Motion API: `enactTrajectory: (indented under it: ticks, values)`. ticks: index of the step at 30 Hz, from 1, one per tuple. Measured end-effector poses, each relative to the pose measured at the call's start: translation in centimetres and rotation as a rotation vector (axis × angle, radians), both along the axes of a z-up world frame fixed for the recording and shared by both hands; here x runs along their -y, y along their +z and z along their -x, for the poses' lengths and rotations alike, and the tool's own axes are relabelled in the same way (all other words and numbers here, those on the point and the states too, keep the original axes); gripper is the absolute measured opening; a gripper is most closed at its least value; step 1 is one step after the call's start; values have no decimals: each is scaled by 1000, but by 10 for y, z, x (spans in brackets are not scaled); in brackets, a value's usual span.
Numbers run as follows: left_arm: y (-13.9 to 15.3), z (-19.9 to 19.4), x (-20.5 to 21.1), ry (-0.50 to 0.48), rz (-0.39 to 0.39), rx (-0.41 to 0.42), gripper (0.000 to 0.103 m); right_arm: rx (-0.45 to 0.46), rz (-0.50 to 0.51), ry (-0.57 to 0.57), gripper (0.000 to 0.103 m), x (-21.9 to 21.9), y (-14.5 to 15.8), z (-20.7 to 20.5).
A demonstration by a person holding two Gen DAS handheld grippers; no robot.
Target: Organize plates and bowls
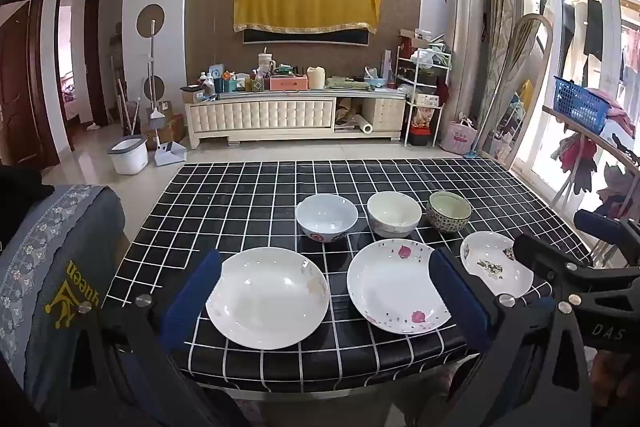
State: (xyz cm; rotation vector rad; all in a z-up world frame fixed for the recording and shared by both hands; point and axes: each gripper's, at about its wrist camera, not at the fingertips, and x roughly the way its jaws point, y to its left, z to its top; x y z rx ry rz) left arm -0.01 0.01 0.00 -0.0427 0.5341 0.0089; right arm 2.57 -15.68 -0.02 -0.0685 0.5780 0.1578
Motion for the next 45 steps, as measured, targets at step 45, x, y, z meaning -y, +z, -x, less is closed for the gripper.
enactTrajectory:
  ticks: [45]
  values:
    - [-4,2,2,-12,-2,-3,103,-28,13,-9,103,3,-1,5]
